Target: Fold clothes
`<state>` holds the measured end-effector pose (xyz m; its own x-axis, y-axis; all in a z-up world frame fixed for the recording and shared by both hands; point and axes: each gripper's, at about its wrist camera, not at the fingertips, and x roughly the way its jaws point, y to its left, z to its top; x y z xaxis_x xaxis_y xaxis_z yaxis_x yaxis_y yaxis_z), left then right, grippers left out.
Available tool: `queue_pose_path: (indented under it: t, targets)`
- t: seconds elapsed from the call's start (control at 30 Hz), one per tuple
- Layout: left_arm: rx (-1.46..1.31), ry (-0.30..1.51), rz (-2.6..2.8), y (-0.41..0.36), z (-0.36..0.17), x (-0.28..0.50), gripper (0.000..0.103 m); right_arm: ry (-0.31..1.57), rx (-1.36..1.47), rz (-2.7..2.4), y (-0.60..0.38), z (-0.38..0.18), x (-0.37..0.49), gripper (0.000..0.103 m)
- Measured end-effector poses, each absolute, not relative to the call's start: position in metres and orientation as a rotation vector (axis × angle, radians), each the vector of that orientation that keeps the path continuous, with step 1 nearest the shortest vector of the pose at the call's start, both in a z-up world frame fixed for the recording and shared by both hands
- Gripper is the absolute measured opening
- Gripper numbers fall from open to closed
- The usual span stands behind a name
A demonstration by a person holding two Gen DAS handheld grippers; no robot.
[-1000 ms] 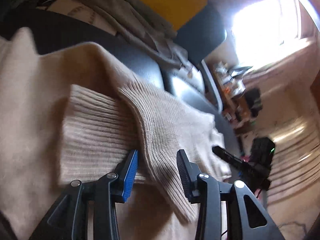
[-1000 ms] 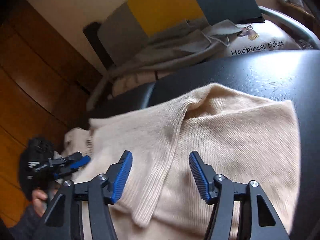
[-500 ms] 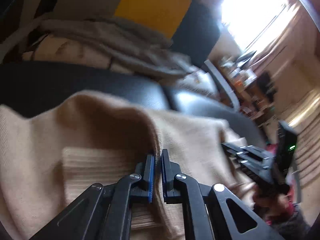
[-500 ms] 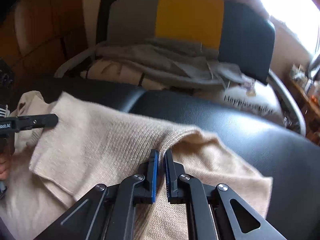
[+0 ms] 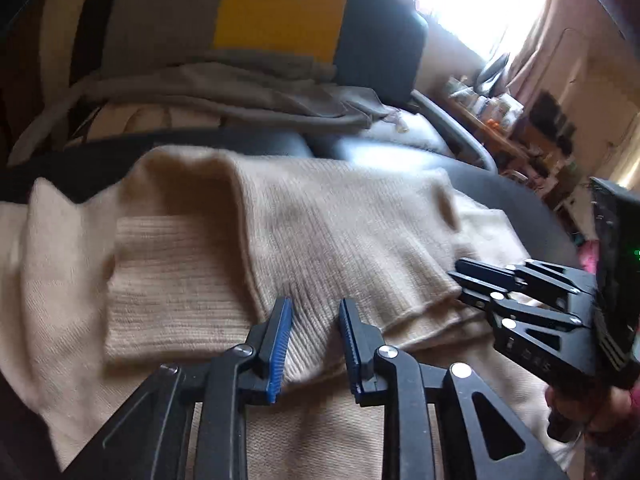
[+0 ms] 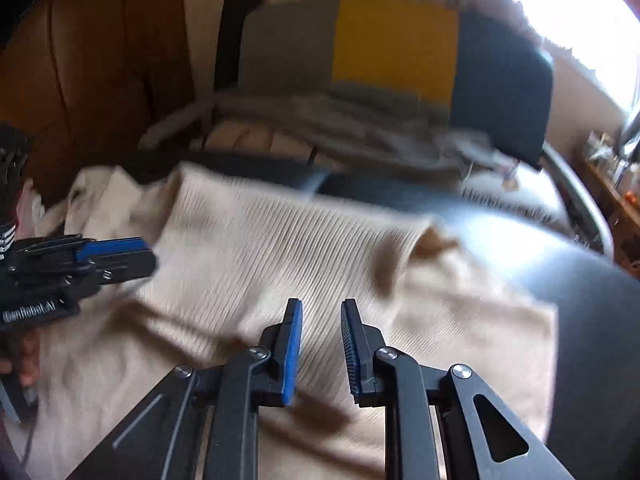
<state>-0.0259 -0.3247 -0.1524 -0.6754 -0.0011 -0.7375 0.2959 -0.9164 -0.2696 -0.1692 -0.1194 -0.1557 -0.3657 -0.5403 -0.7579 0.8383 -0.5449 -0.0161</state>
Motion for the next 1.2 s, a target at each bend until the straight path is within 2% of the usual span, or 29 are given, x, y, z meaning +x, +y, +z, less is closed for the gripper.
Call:
queue_pose_path:
  t: [0.2, 0.33, 0.4, 0.47, 0.53, 0.7, 0.9, 0.97, 1.1, 1.2]
  targets:
    - [1.117, 0.722, -2.615, -0.334, -0.152, -0.016, 0.024, 0.521, 0.891, -2.048, -0.12, -0.171, -0.162, 0.021]
    - [1.06, 0.798, -2.581, -0.329, -0.133, 0.007, 0.025, 0.55, 0.877, -2.069, -0.121, -0.165, -0.155, 0.024]
    - [1.0, 0.822, -2.597, -0.322, -0.124, 0.027, 0.028, 0.552, 0.868, -2.085, -0.116, -0.158, -0.148, 0.031]
    - [0.96, 0.858, -2.589, -0.319, -0.118, 0.05, 0.028, 0.549, 0.821, -2.104, -0.106, -0.148, -0.133, 0.053]
    - [0.935, 0.883, -2.566, -0.316, -0.115, 0.072, 0.028, 0.563, 0.78, -2.099, -0.097, -0.141, -0.113, 0.063]
    - [0.919, 0.918, -2.481, -0.314, -0.121, 0.124, 0.028, 0.626, 0.747, -2.068, -0.08, -0.145, -0.07, 0.068]
    - [0.92, 0.851, -2.432, -0.314, -0.128, 0.169, 0.028, 0.68, 0.782, -2.028, -0.071, -0.163, -0.032, 0.069]
    - [0.957, 0.85, -2.411, -0.312, -0.138, 0.178, 0.029, 0.69, 0.787, -2.013, -0.07, -0.17, -0.021, 0.076]
    - [0.98, 0.877, -2.391, -0.312, -0.16, 0.193, 0.028, 0.681, 0.78, -2.029, -0.067, -0.18, -0.011, 0.078]
    - [0.958, 0.864, -2.419, -0.31, -0.161, 0.198, 0.028, 0.634, 0.833, -2.038, -0.064, -0.184, -0.021, 0.091]
